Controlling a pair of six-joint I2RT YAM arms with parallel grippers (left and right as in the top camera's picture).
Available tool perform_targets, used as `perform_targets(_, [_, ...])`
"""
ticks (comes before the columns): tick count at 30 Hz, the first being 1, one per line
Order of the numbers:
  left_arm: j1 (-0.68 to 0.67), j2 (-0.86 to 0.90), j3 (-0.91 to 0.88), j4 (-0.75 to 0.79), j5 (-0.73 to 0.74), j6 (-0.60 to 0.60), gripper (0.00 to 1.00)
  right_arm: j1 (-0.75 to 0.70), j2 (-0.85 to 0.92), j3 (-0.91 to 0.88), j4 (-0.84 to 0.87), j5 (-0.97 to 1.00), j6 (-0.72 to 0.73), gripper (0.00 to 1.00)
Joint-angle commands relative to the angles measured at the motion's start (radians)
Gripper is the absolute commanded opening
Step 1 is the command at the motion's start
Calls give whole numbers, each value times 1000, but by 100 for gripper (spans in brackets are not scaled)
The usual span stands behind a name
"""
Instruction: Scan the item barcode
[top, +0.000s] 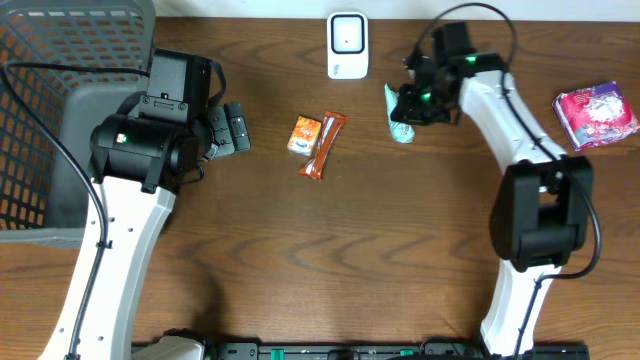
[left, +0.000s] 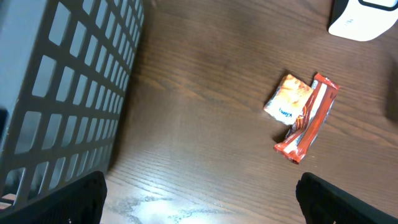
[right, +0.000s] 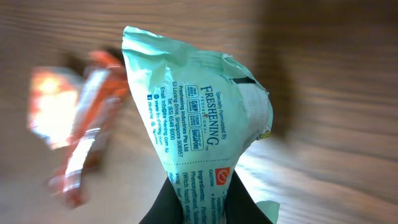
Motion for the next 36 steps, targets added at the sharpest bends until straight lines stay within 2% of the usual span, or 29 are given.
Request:
perform_targets(1, [2,0,14,-5,-8,-5,98,-46,-2,-74,37,-373,63,6])
perform_targets(6, [2,0,14,-5,-8,-5,98,-120,-2,-290,251,-565,179,18])
perform_targets(9, [2,0,14,-5,-8,-5,98,-182,-2,-391,352,-610,234,19])
perform_targets(11, [2,0,14,-5,-8,-5,98,-236,-2,-436,365,-575,243,18])
perform_targets(14, [2,0,14,-5,-8,-5,98,-307,-3,-443,298,-433,240,21])
perform_targets(16, [2,0,14,-5,-8,-5,98,-348,-8,-420,250,-411,208,30])
perform_targets(18, [2,0,14,-5,-8,-5,98,-390,-15,-350,155,-406,143,49])
perform_targets(19, [2,0,14,-5,-8,-5,98,-402,-17,-308,101,-385,118,55])
perform_targets(24, [2,0,14,-5,-8,-5,98,-406,-18,-73,-162,-174,28,57])
perform_targets(27, [2,0,14,-5,-8,-5,98,-368,-18,21,-261,-92,-30,59])
perform_targets(30, [2,0,14,-5,-8,-5,98,-305,-18,37,-283,-6,-52,59])
perform_targets(36, [2,0,14,-5,-9,-5,98,-175,-16,-34,-238,180,-37,52])
